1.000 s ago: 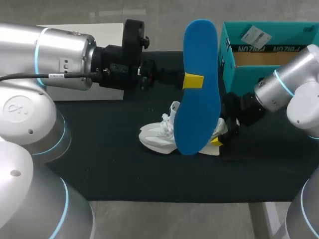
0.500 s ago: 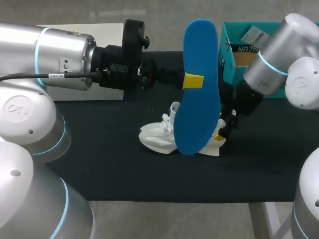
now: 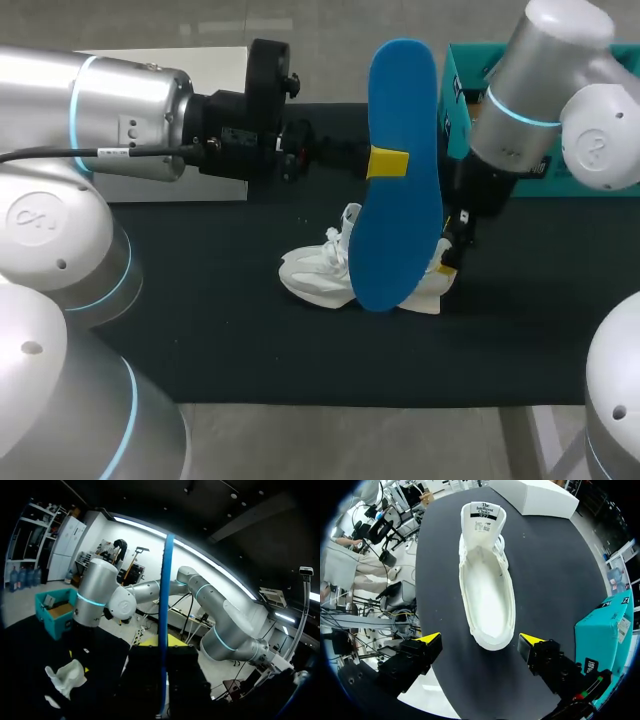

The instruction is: Take the shoe out of the shoebox, open the shoe tongue, remove and reinsert the insole, then place the shoe into the shoebox

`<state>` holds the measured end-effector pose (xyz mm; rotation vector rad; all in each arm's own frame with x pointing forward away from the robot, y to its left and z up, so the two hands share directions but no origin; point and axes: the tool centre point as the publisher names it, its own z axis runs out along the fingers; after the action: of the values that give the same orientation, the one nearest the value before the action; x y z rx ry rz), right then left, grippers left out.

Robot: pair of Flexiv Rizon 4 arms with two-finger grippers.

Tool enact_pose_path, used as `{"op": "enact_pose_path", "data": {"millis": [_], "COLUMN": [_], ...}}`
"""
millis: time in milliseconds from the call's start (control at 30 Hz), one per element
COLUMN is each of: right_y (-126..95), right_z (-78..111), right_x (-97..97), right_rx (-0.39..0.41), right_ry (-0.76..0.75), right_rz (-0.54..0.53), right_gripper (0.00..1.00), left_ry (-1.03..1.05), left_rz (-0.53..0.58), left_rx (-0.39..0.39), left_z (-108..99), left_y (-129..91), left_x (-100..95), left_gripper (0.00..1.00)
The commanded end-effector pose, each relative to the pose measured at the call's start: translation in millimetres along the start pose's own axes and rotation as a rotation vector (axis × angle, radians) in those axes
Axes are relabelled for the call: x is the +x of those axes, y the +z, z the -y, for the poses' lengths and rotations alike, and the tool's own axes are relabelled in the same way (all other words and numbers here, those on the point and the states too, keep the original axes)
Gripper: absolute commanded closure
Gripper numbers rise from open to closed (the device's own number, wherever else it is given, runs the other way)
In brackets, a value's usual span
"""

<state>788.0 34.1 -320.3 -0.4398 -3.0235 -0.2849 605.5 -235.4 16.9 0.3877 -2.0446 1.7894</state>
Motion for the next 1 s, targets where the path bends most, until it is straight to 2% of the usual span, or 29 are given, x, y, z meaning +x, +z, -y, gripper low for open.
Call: {"op": "enact_pose_path", "data": {"millis": [33,333,1000], "right_y": [-12.2,-18.0,-17.1], "right_z": [0.9,-2.3,-2.6], "right_x": [6.4,2.8,2.2], "right_rx": [0.064,0.101,0.094], "right_ry": [0.007,-0.004,0.002], "right_rz": [0.028,0.052,0.047], "right_gripper": [0.0,0.0,0.0], "left_ry": [0.001,0.001,0.001], "left_rz": [-0.002,-0.002,-0.002], "left_rx": [0.003,0.003,0.003], "left_z": [0.2,0.2,0.2], "left_y": [2.5,2.5,2.5], "left_x": [-1.0,-1.0,-1.0], "left_gripper": [1.0,1.0,1.0]}}
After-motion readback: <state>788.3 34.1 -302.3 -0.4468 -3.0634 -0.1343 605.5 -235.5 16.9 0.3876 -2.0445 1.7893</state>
